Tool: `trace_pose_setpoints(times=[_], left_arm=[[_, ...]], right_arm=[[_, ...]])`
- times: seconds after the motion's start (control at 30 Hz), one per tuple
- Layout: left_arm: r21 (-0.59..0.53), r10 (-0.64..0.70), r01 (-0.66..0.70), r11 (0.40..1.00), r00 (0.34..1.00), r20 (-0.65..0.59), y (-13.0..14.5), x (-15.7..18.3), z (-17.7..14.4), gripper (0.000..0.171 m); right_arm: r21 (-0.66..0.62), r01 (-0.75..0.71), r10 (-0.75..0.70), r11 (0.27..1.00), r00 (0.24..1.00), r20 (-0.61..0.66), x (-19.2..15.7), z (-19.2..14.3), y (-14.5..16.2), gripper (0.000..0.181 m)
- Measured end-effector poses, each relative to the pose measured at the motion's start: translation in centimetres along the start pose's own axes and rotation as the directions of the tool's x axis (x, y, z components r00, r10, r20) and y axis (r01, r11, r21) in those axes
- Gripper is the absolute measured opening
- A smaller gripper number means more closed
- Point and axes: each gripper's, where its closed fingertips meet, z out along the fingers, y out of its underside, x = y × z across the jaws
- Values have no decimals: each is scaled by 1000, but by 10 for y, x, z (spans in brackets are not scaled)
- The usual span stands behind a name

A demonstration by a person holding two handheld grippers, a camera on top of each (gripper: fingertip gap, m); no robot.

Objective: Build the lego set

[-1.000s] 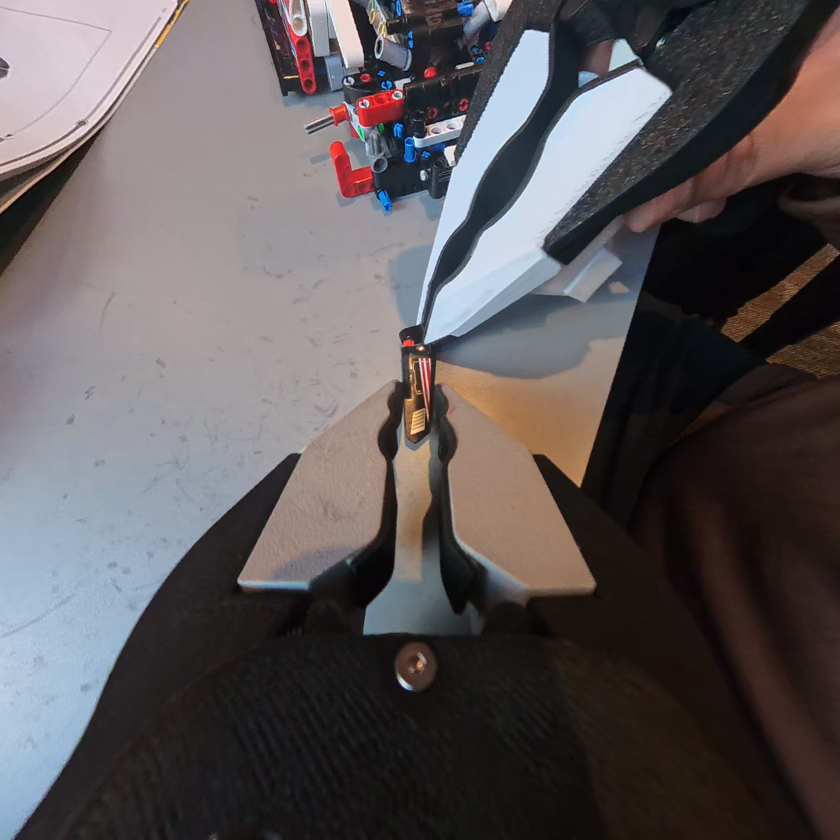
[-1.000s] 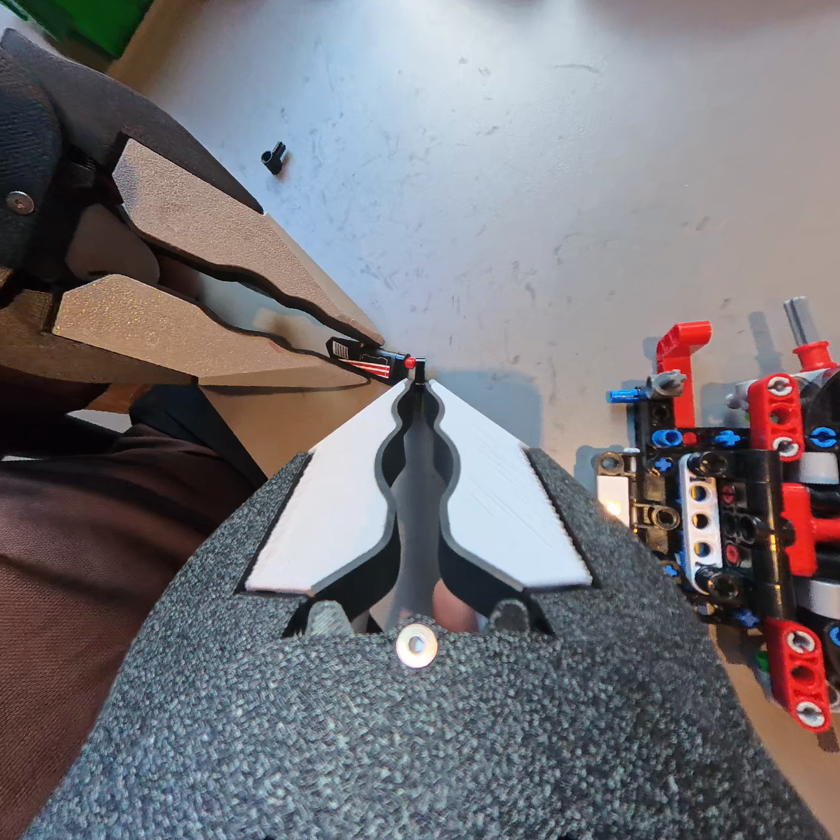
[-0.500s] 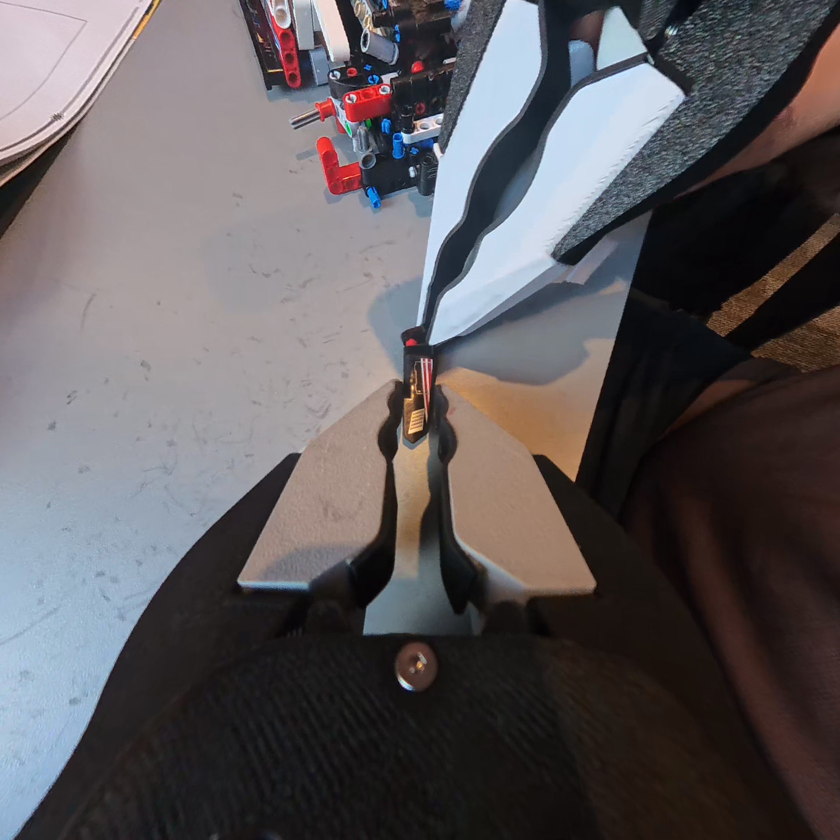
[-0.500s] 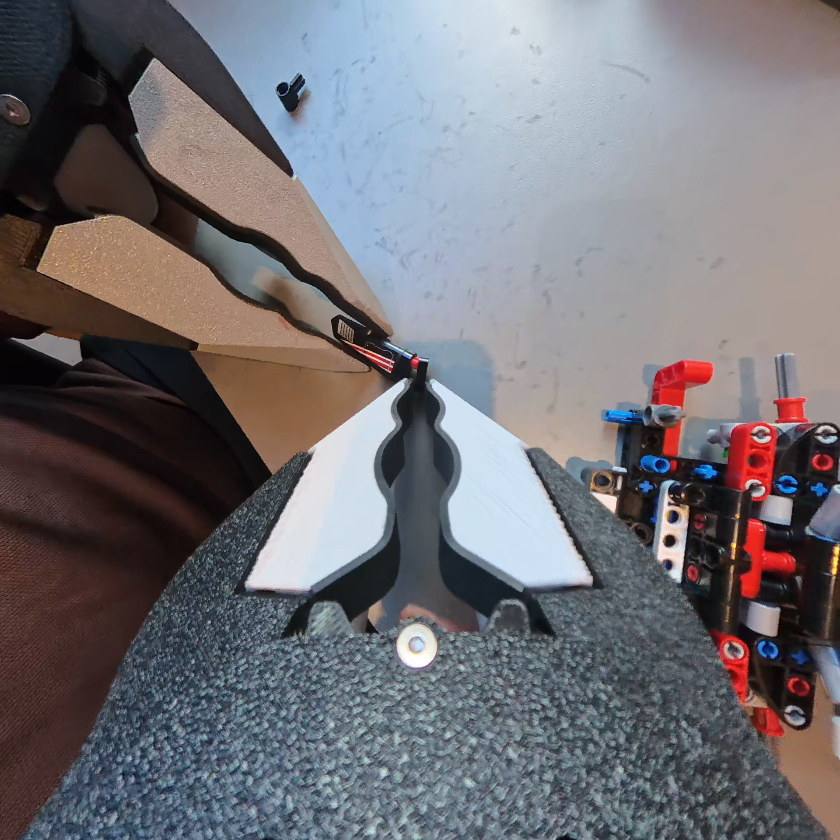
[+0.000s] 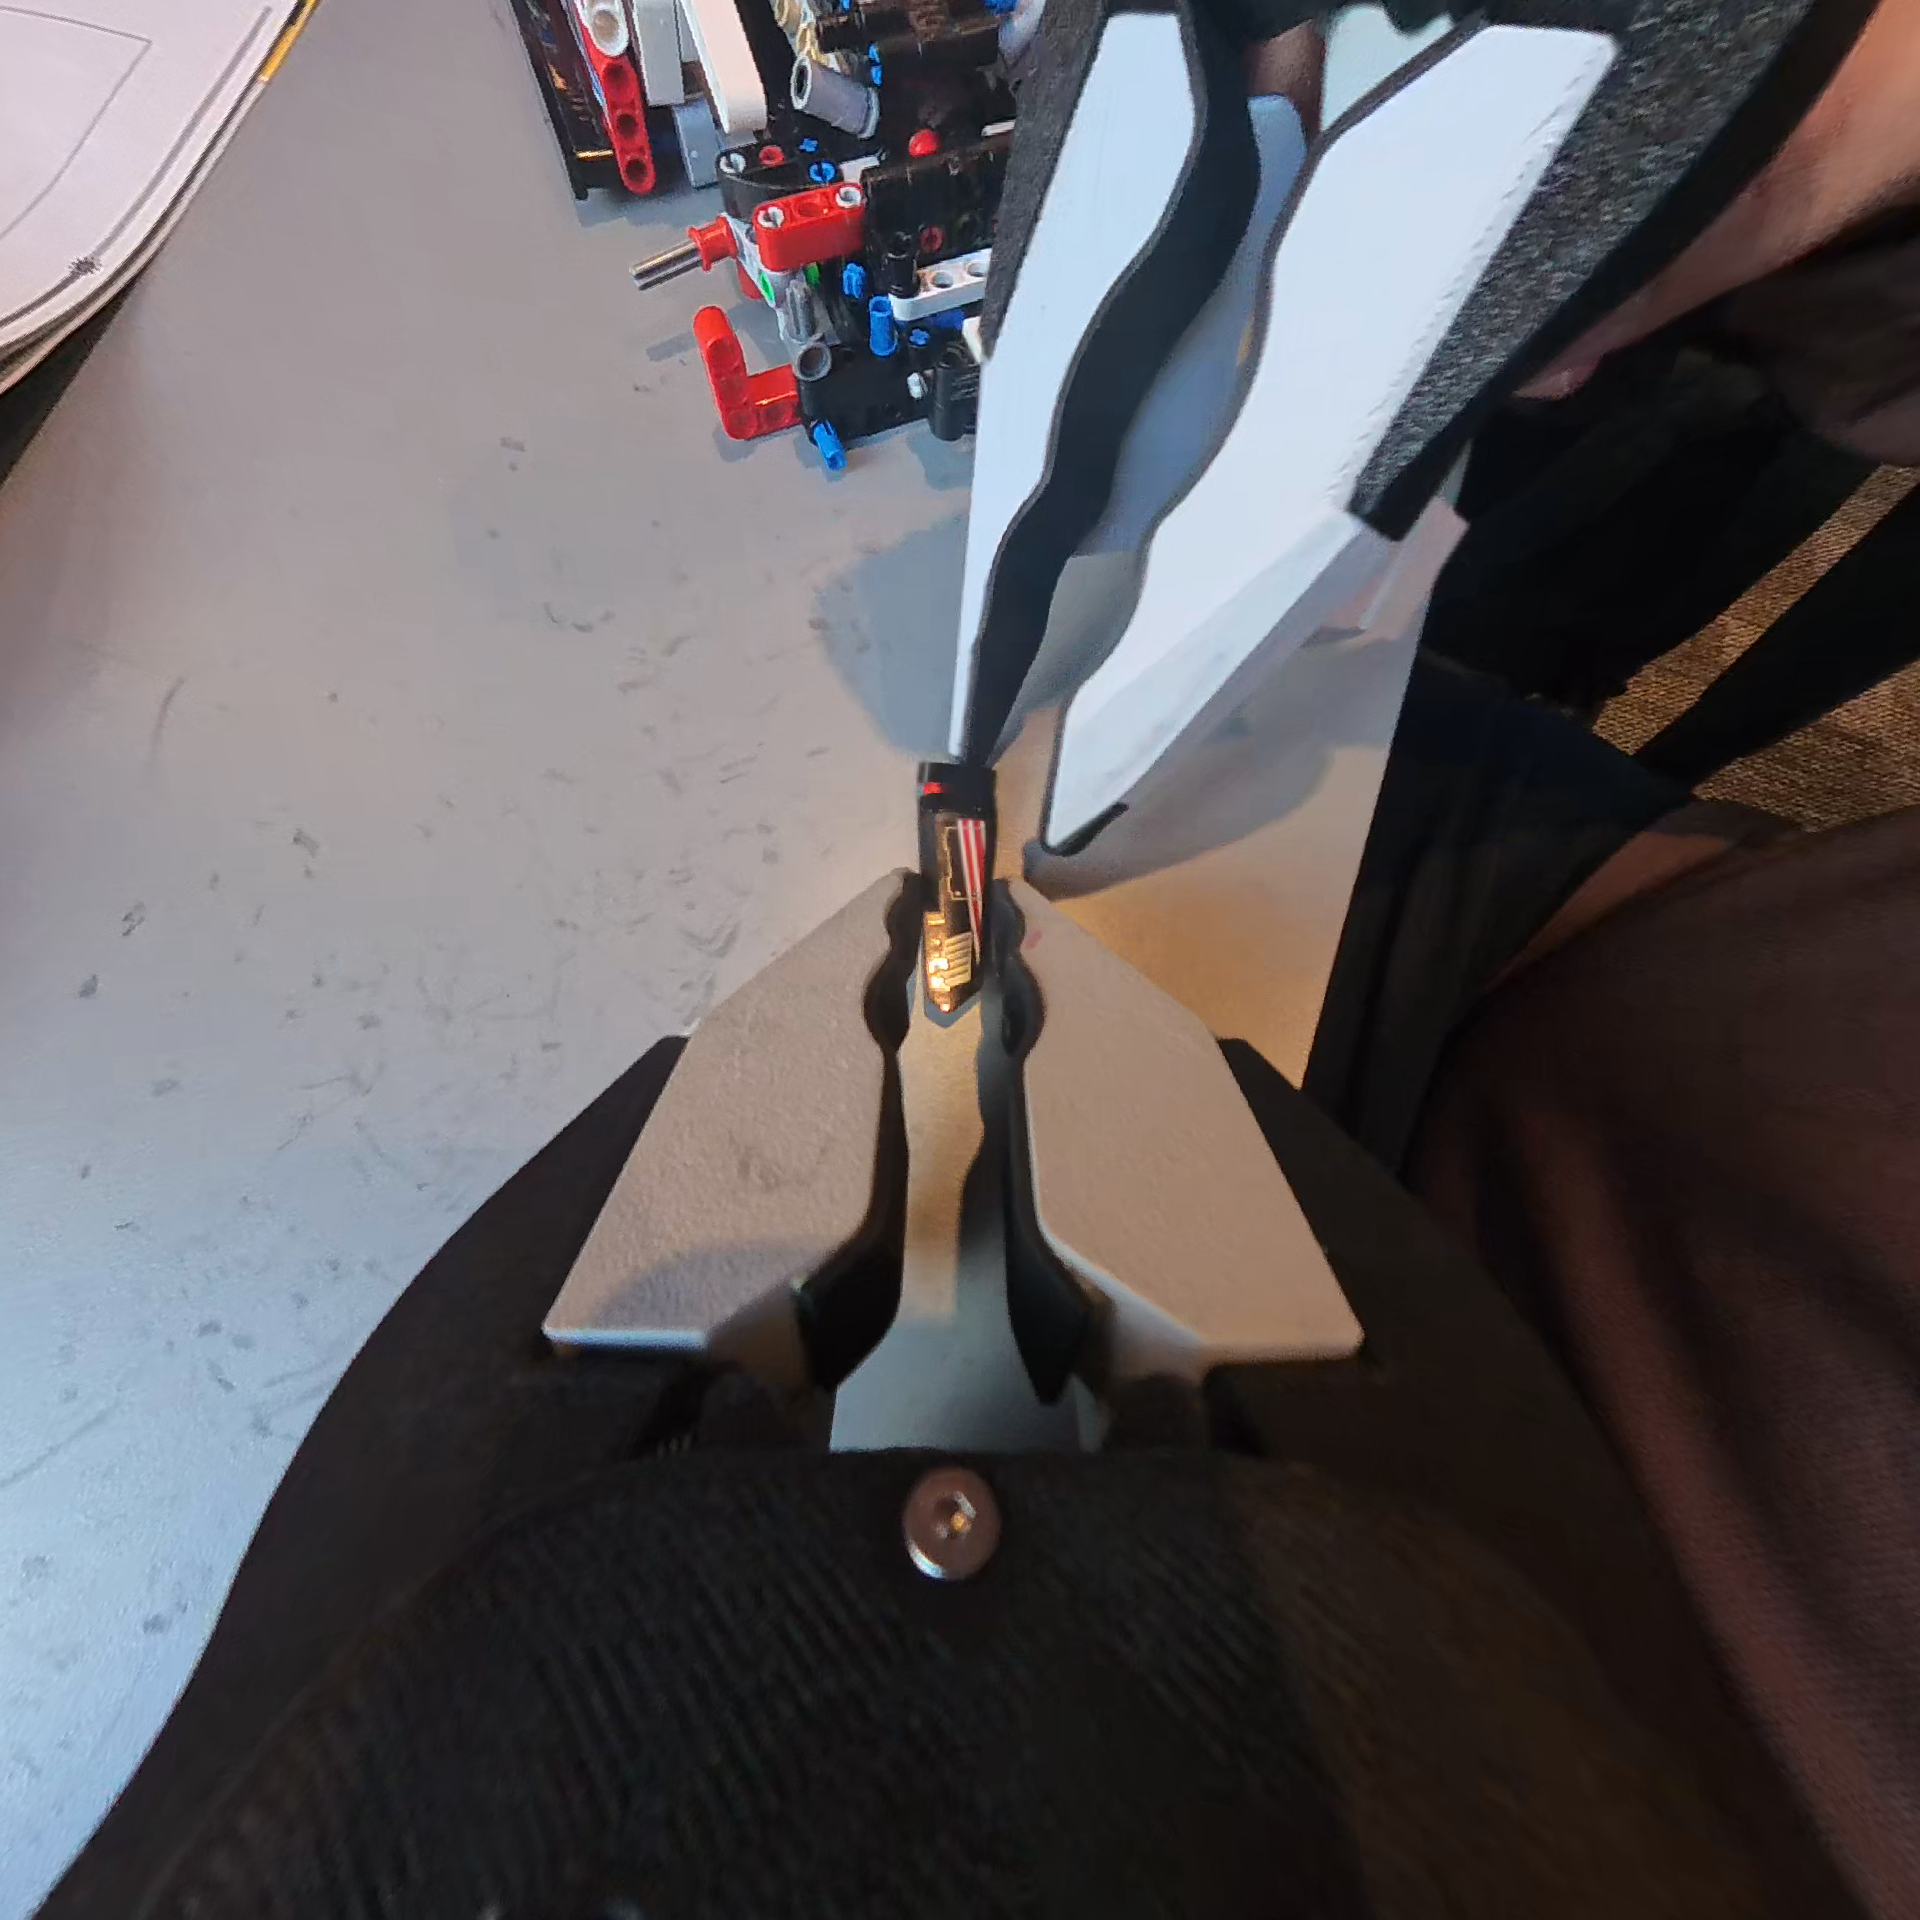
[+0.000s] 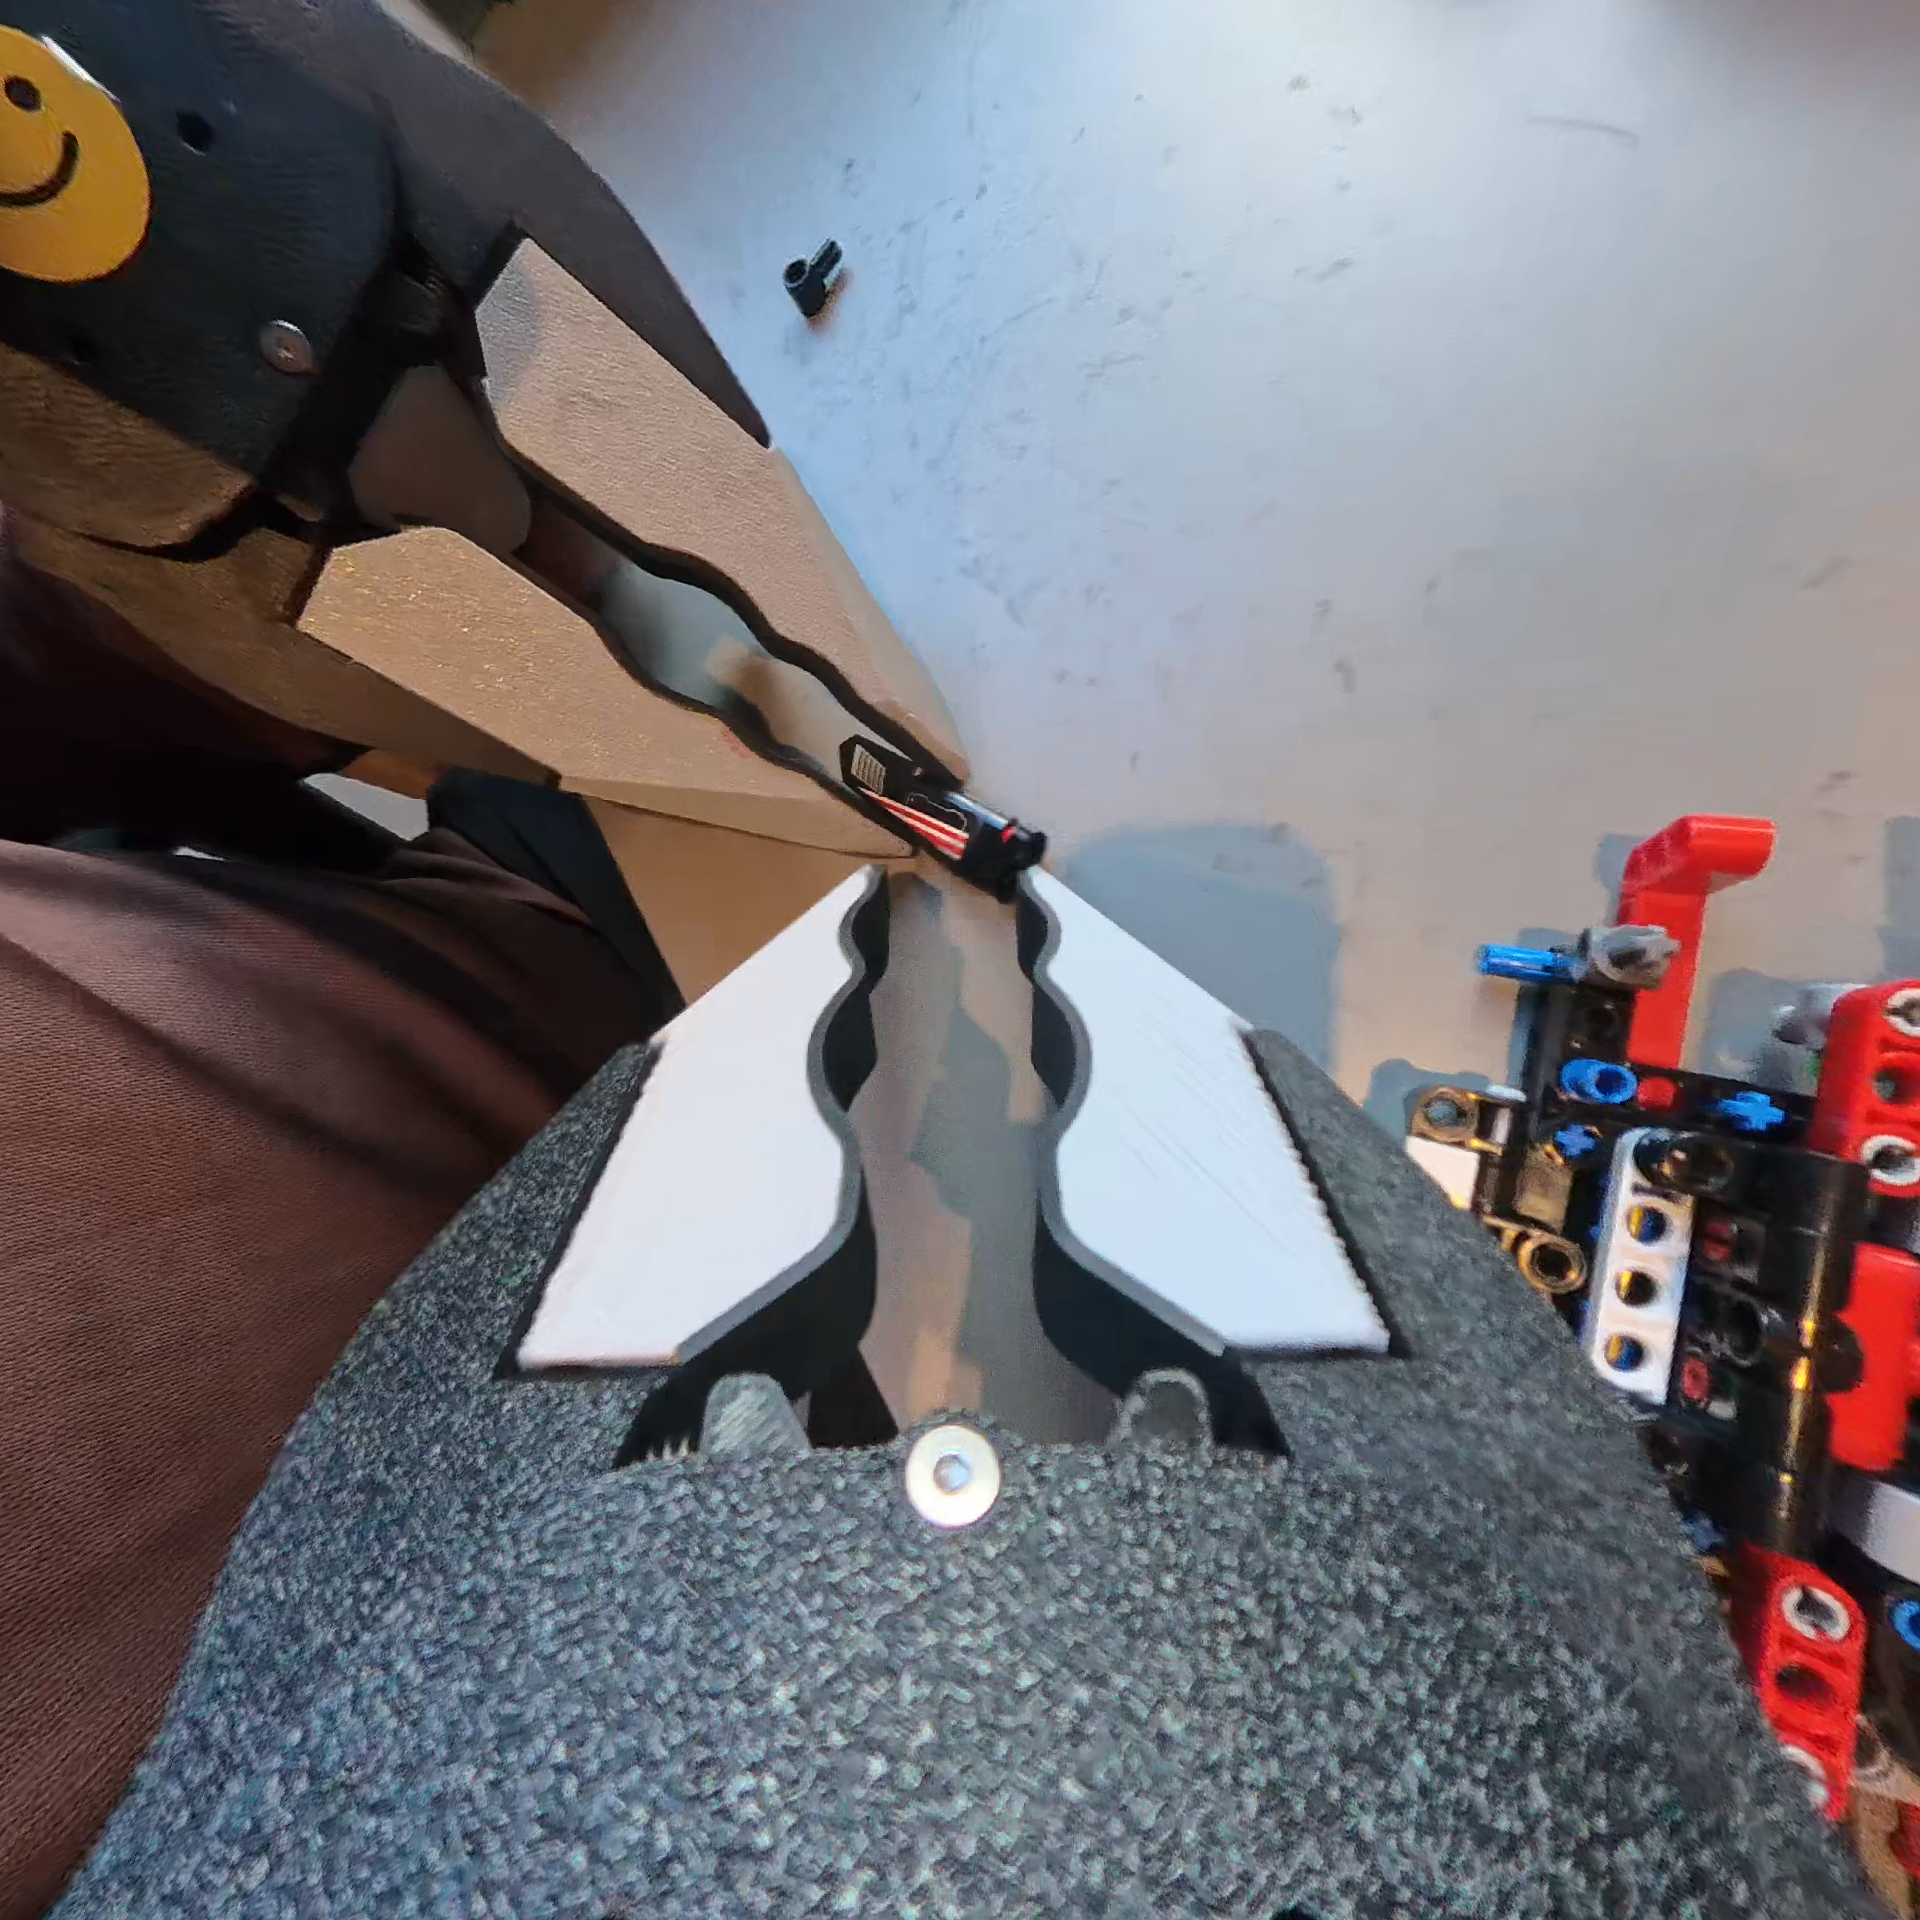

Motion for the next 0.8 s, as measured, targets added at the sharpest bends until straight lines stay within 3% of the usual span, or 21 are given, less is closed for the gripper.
trace_pose_setpoints(times=[0.37,0.5,0.67,0.8], left_arm=[[-1,24,-24,1000,1000,-16,3,-2,-3,10],[0,36,-36,999,999,-16,3,-2,-3,10],[0,40,-40,999,999,-27,3,-2,-4,10],[0,45,-45,999,999,-24,3,-2,-4,10]], right_arm=[[-5,51,-51,999,997,-65,2,-6,2,26],[37,96,-88,995,981,-170,16,-16,-6,0],[-51,162,-169,986,943,-287,29,-7,-1,0],[-55,178,-187,982,945,-268,26,0,-5,0]])
